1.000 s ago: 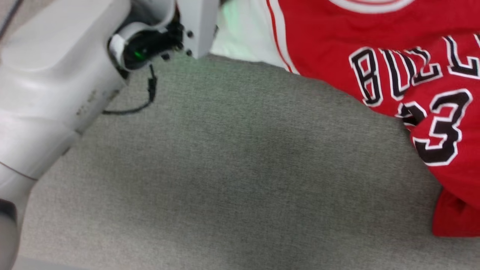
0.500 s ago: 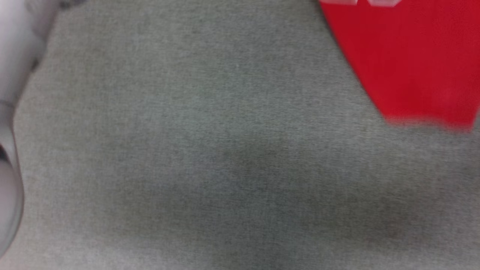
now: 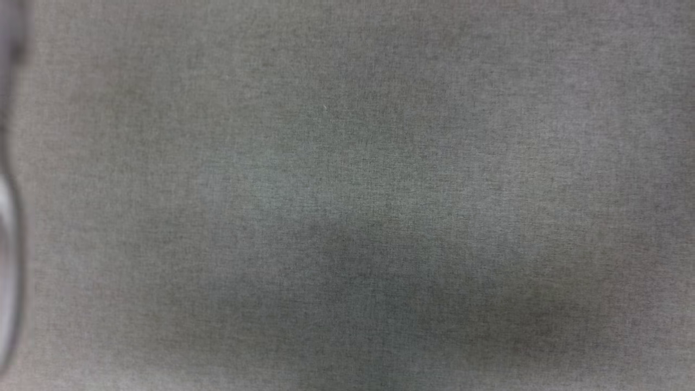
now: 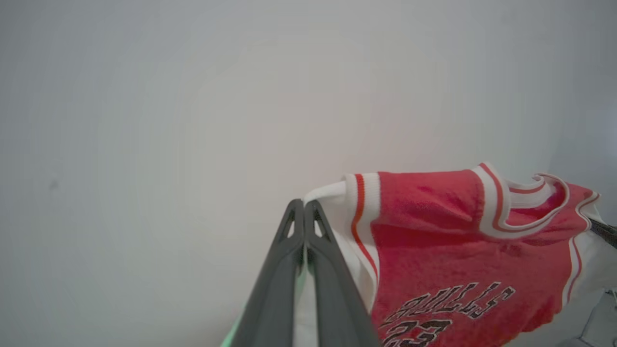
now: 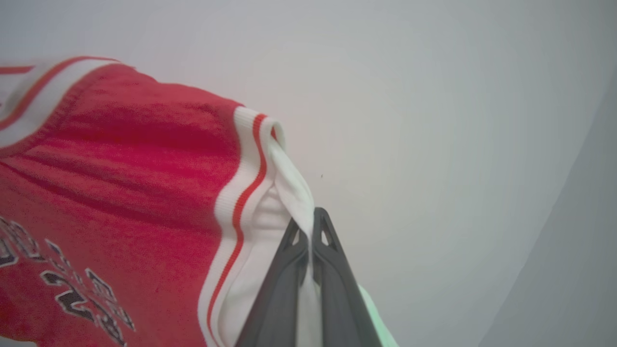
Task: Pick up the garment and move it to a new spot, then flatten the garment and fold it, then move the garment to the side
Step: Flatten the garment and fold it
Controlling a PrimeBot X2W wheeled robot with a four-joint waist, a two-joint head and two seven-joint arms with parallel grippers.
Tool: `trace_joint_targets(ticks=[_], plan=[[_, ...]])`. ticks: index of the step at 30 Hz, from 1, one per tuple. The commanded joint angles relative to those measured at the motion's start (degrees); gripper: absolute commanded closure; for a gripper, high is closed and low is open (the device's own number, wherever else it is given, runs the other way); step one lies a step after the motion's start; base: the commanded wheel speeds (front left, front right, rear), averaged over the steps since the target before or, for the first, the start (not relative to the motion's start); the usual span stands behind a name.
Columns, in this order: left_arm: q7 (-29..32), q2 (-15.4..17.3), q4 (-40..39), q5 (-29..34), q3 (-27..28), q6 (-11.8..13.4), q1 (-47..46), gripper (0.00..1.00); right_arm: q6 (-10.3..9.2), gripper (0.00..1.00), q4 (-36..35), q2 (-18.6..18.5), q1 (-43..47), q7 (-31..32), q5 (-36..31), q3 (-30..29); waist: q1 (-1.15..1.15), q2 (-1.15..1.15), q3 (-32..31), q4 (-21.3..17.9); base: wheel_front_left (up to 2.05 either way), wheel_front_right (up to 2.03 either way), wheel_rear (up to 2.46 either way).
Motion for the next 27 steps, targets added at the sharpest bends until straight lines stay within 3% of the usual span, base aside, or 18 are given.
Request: trace_joint_targets(ticks=[1, 6, 16, 20, 27], plan=[[-0.04, 0.57, -0.86, 1.08, 0.68, -0.38, 4.28, 1.0, -0.14, 1.0, -1.8, -1.53, 4.04, 0.02, -0.61, 0.45, 0.0, 0.0, -0.92, -0.15, 0.0, 0.0, 0.0], [-0.03, 2.93, -8.66, -2.16, -1.6, -0.79, 17.26, 1.0, -0.13, 1.0, -10.21, -5.58, 15.32, 0.01, -1.76, 1.59, 0.0, 0.0, -3.21, -0.99, 0.0, 0.0, 0.0], [-0.06, 15.42, -33.59, -11.31, -6.04, -0.81, 49.48, 1.0, -0.13, 1.0, -31.43, -18.81, 45.2, 0.04, 4.94, 4.47, 0.0, 0.0, -9.22, -0.82, 0.0, 0.0, 0.0], [-0.06, 17.89, -40.33, -12.6, -6.59, -0.82, 61.0, 1.0, -0.14, 1.0, -37.78, -23.7, 54.77, 0.99, 8.36, 5.9, 0.0, 0.0, -11.19, -1.08, 0.0, 0.0, 0.0], [-0.03, 22.1, -49.75, -16.51, -10.6, -0.84, 77.47, 1.0, -0.13, 1.0, -47.35, -28.12, 67.32, 3.06, 13.37, 7.39, 0.0, 0.0, -14.67, -2.08, 0.0, 0.0, 0.0]])
